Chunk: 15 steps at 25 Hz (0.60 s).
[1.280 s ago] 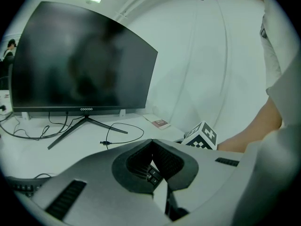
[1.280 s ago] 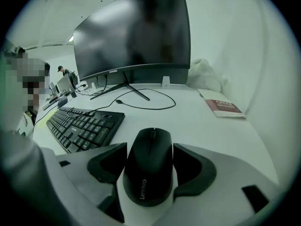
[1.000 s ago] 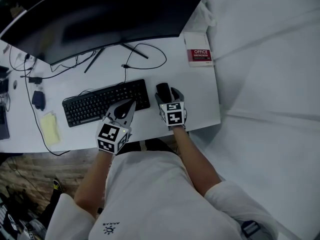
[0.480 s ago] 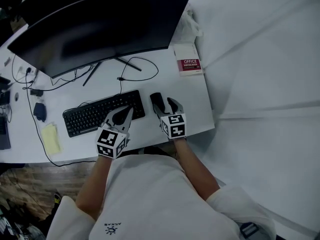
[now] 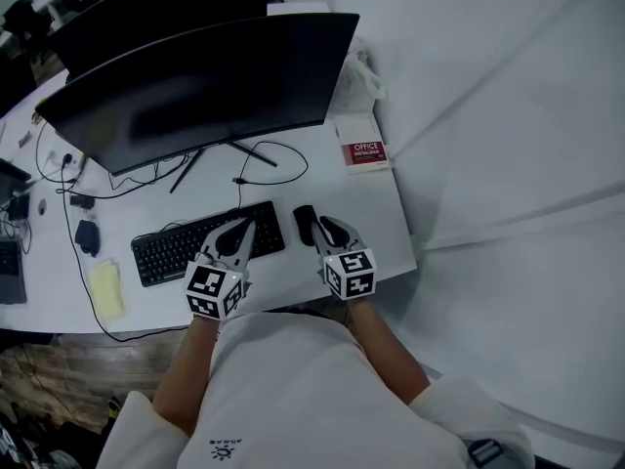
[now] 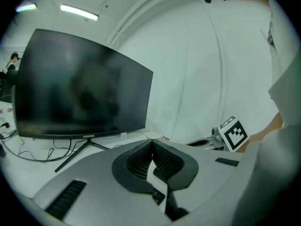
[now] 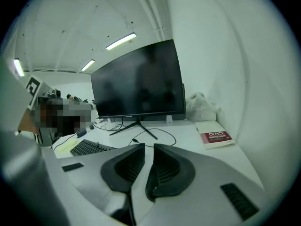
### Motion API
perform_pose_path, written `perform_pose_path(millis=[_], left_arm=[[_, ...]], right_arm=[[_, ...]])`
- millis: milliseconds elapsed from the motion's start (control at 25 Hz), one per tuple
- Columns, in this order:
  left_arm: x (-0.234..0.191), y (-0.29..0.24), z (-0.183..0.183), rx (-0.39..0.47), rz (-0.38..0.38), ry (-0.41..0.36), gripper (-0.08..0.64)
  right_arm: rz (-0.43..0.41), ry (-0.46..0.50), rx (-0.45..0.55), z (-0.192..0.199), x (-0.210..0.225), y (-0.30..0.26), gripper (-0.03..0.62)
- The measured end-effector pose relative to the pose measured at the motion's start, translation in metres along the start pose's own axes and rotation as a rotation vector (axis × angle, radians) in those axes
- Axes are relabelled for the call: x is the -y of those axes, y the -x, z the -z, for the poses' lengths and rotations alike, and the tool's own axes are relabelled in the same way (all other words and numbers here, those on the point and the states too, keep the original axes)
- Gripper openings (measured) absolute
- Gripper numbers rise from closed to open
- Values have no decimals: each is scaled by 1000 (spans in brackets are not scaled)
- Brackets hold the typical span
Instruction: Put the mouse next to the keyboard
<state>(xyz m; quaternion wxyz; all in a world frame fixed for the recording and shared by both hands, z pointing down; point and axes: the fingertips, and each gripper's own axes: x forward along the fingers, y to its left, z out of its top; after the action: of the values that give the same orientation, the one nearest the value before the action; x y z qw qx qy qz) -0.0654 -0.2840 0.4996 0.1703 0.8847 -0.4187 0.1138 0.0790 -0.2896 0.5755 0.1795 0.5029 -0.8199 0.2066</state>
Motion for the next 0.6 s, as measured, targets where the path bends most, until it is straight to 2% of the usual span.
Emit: perform_pose_path(millis=[160,600], left_arm=[[-5,11,-6,14,-21,-1,11],[-19,38,-16,45,-72,-1,11]], right_arm=[[-23,-8,41,-13,-2,19,35],[-69,-23,171,-56,-10,68,18]])
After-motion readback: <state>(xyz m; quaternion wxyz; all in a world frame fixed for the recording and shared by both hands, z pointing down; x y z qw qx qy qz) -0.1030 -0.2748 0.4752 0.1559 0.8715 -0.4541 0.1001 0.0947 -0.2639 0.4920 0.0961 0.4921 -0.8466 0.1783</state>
